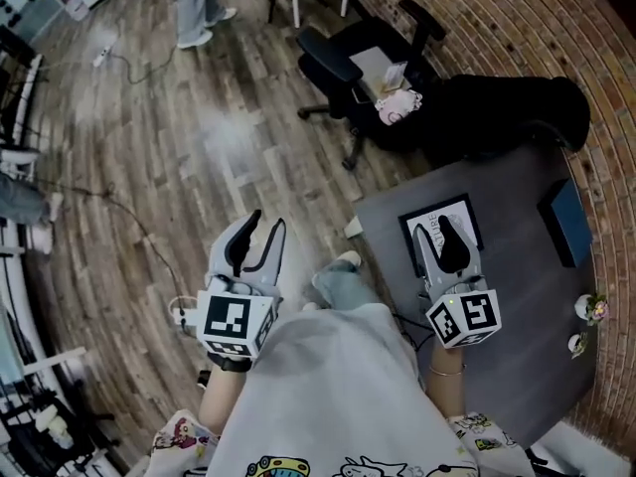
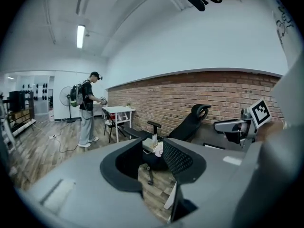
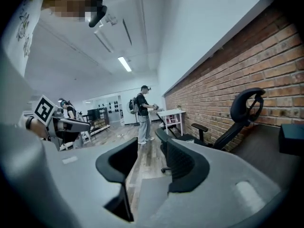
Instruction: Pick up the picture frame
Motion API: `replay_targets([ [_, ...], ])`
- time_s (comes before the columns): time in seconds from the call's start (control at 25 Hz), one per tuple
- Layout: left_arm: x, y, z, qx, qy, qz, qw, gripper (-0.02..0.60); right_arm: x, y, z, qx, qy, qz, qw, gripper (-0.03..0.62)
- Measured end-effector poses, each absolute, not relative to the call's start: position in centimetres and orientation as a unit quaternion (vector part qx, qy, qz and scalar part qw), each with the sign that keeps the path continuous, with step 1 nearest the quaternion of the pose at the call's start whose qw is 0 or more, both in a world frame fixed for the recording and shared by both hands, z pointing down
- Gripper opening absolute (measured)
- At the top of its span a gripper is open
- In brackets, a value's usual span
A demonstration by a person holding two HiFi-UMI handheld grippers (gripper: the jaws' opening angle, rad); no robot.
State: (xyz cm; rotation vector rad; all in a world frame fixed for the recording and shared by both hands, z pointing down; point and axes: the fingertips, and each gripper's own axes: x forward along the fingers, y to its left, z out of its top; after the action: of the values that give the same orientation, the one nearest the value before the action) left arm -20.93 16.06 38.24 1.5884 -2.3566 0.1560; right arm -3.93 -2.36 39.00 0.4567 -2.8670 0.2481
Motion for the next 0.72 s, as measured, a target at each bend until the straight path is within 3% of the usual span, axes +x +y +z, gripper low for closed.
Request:
replay_targets([
  [0.28,-21.3,6.1,37.0,0.63,-0.76,0.081,0.141,0.138,-1.5,-8.2,38.8,0.245,-0.957,0.129,0.089,0.187],
  [0.72,-16.5,-5.8,37.4,0.749,-0.637,0.128,0.133,0.138,5.6,-13.1,39.2,0.392,-0.903,0.171,0.047,0.185],
])
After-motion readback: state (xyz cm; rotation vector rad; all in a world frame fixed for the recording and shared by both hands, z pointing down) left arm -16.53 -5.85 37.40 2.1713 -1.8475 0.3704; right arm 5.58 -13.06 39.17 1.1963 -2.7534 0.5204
